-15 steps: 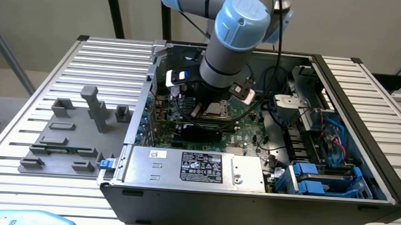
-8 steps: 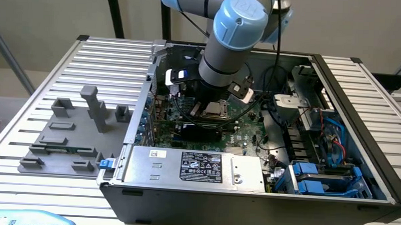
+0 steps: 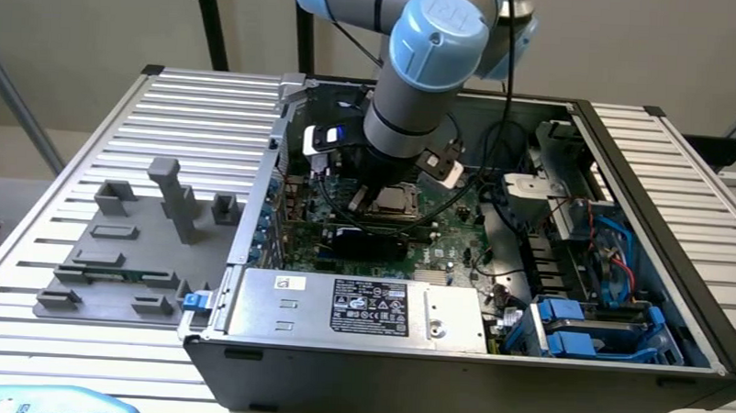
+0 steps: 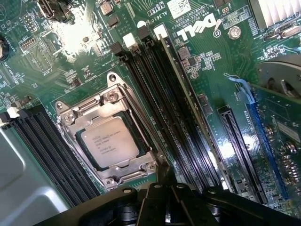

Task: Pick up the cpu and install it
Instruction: 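Install the second cpu locking lever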

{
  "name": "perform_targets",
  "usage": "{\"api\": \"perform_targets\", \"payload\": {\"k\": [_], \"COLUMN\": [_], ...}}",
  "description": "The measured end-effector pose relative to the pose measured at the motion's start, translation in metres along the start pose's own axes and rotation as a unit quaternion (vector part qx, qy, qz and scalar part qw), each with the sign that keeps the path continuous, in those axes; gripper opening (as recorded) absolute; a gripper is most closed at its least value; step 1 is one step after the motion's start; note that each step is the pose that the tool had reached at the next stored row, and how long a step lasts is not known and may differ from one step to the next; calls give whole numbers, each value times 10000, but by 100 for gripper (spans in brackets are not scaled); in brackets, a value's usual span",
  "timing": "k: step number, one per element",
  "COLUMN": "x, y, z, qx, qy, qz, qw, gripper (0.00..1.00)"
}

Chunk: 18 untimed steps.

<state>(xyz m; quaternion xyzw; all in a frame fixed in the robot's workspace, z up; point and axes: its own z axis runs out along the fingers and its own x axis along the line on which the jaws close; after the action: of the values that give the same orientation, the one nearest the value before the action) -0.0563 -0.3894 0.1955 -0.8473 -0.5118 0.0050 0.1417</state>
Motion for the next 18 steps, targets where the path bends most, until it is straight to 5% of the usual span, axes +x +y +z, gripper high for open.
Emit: {"api": "perform_targets", "payload": {"k": [3,13,18], "x": [12,87,90], "y": [-15,-128,-132], "z": [-55,-462,-482], "qx": [-1,1,1], "qy": [8,2,2], "qz": [7,11,10], "qw": [10000,10000,10000], "gripper": [11,11,11]}}
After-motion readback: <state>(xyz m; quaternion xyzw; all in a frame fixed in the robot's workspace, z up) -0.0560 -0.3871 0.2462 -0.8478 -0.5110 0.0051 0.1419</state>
